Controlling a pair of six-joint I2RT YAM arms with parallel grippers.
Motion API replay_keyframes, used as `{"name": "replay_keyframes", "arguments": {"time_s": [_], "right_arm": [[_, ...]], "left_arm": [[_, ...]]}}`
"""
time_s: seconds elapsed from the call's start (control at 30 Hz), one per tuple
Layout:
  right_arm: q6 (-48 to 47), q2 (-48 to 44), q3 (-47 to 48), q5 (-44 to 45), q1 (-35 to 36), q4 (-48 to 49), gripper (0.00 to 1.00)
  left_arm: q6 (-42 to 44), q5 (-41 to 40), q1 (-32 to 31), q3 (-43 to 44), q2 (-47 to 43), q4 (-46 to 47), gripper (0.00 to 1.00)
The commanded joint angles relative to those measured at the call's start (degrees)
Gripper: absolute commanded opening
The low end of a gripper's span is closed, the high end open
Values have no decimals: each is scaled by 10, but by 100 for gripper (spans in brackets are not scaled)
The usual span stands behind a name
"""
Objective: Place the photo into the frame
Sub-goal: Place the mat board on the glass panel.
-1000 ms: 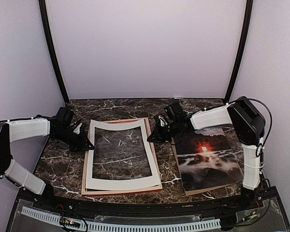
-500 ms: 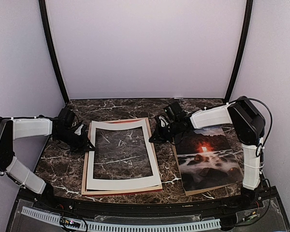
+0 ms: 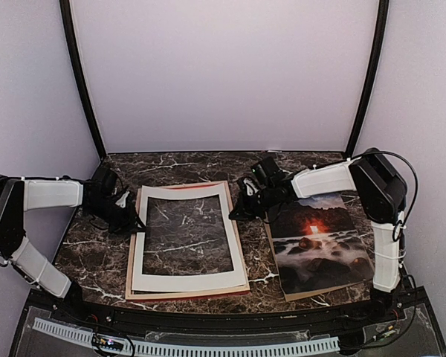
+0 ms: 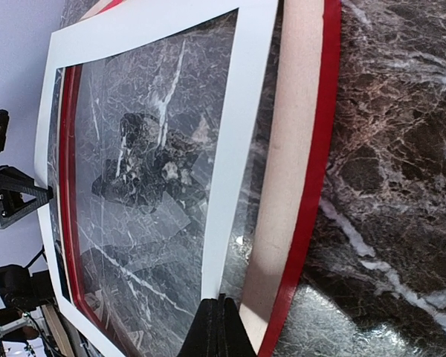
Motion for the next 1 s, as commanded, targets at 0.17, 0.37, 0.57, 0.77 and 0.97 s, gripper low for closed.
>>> {"name": "replay_keyframes", "arguments": {"time_s": [0.17, 0.37, 0.57, 0.77, 0.97], "right_arm": [[-1, 6, 10, 3, 14, 1, 0], [-1, 7, 12, 3, 17, -1, 0], [0, 7, 13, 5, 19, -2, 0], [0, 9, 13, 6, 22, -4, 0], [0, 6, 14, 8, 23, -6, 0]], "left_arm": [[16, -19, 5, 14, 2, -9, 14], [16, -30, 6, 12, -2, -9, 17], [18, -35, 6, 16, 5, -9, 21], [21, -48, 6, 20, 3, -13, 23], [24, -50, 6, 27, 8, -16, 24]]}}
